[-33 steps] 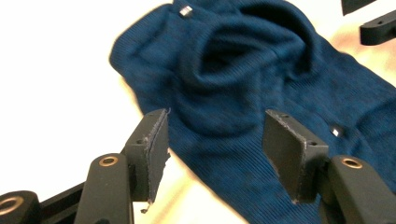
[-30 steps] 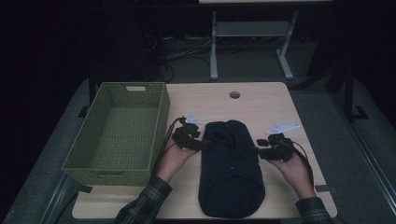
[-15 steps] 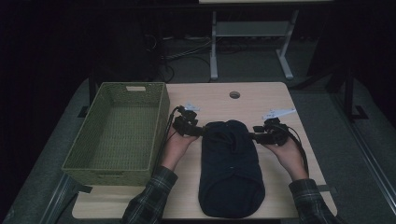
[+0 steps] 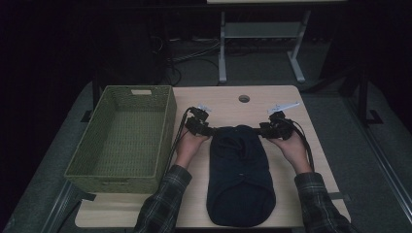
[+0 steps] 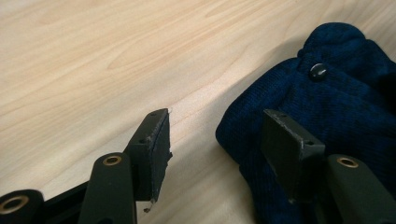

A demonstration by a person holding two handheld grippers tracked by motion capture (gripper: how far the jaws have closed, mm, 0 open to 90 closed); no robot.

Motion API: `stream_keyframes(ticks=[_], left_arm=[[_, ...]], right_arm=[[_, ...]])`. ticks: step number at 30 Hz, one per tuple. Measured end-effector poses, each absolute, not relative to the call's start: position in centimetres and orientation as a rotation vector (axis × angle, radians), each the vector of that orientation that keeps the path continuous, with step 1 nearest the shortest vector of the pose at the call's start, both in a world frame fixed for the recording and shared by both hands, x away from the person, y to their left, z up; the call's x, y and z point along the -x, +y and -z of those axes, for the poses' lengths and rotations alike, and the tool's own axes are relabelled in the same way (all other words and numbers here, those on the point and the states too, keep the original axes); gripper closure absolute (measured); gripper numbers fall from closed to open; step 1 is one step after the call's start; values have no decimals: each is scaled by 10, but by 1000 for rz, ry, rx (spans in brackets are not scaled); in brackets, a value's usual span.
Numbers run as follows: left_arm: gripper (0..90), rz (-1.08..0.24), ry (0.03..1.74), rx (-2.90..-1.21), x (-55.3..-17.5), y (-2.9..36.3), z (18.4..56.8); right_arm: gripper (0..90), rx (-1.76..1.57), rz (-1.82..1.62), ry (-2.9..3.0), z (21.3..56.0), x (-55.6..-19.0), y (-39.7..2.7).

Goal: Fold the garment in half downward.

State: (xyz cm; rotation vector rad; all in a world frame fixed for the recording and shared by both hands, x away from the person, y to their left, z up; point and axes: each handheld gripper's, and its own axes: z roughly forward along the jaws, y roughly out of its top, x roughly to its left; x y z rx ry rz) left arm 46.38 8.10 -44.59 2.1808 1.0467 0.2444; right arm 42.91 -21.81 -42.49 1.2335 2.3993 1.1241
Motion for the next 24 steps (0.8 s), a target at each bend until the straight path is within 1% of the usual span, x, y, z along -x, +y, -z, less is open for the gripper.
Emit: stream_keyframes(ticks=[7, 17, 24], left_arm=[[453, -227, 1027, -2234, -467, 77, 459], [523, -215, 997, -2233, -466, 76, 462], [533, -220, 981, -2223, -466, 77, 464]], right_arm=[[544, -1268, -1132, 2374, 434, -441, -217], [547, -1288, -1114, 2365, 451, -452, -218], [563, -1245, -1050, 2443, 466, -456, -210]])
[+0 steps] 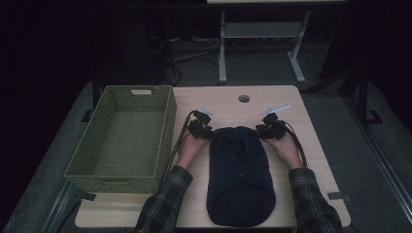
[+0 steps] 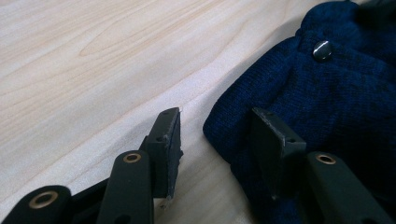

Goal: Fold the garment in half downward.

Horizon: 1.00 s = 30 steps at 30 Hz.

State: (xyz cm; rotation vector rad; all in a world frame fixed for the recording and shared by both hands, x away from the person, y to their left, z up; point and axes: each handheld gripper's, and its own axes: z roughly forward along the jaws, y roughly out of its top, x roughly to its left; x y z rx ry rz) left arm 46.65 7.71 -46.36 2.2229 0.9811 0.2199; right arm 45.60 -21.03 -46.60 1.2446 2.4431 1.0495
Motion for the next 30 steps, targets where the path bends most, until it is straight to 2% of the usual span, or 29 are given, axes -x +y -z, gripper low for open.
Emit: stream_keyframes(ticks=[5, 8, 15, 24, 30], left_arm=[[563, -209, 958, -2221, -467, 78, 464], [640, -189, 946, -2217, -467, 78, 465], [806, -168, 940, -2221, -466, 75, 464], [829, -165, 984, -2205, -465, 77, 457], [829, -219, 967, -2173, -463, 76, 445]], right_arm=[[614, -1254, -1078, 2463, 470, -457, -211], [700, -1257, -1071, 2481, 469, -456, -209], [800, -1277, -1045, 2498, 467, -456, -207], [818, -1259, -963, 2461, 461, -453, -201], [817, -1254, -982, 2418, 454, -452, -204]])
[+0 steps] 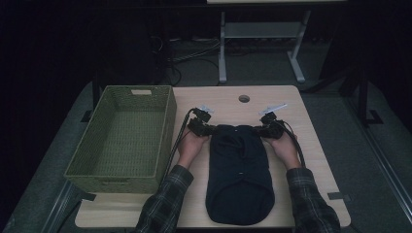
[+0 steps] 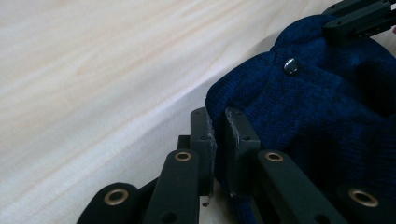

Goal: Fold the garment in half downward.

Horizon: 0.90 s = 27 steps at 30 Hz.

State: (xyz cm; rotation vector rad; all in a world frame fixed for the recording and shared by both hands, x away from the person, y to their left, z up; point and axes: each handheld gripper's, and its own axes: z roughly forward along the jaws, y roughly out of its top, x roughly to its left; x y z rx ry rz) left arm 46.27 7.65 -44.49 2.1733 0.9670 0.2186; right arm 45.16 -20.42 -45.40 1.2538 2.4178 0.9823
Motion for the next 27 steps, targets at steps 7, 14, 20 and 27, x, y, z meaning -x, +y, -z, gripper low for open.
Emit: stream_keyframes(ticks=[7, 14, 20, 27], left_arm=[[829, -306, 957, -2117, -460, 78, 422], [828, -410, 933, -2073, -458, 75, 391], [828, -455, 913, -2060, -455, 74, 378], [825, -476, 864, -2074, -439, 75, 385]], right_arm=[[816, -1214, -1018, 2376, 429, -452, -205], [815, -1170, -1049, 2319, 398, -452, -205], [814, -1136, -1066, 2278, 380, -448, -203], [813, -1104, -1054, 2275, 389, -435, -201]])
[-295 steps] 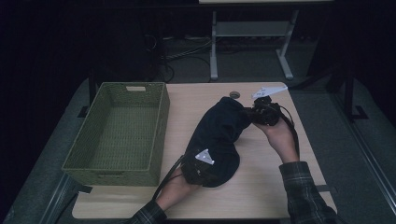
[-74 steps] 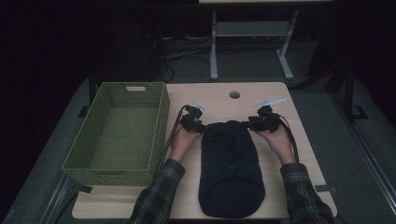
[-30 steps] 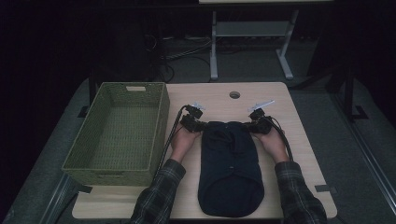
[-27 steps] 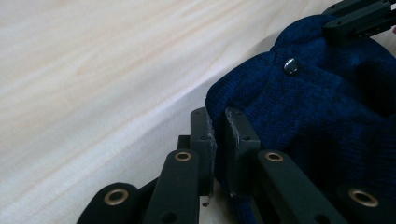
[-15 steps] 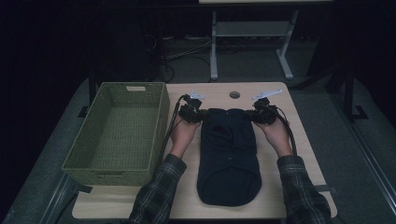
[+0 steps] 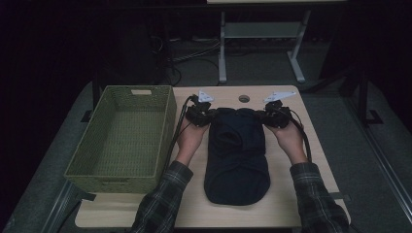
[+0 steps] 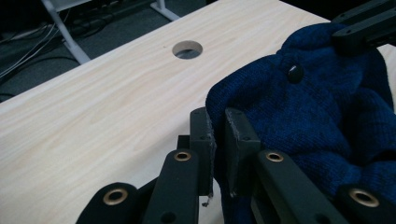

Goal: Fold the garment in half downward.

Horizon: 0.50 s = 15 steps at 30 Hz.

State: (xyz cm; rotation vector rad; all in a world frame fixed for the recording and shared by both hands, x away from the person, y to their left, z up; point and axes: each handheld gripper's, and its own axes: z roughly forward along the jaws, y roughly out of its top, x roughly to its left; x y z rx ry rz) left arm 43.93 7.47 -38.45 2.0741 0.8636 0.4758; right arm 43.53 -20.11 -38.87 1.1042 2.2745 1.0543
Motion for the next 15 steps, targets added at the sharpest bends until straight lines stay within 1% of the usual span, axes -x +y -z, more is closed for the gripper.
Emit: stream_keyframes(ticks=[6, 9, 15], left_arm=[[824, -483, 826, -2064, -426, 77, 387], [824, -504, 811, -2051, -425, 78, 381], [823, -538, 811, -2002, -427, 80, 362]], right_arm=[[810, -1099, -1105, 2261, 393, -419, -204], [810, -1073, -1111, 2241, 388, -413, -204], [809, -1039, -1128, 2207, 370, -415, -202]])
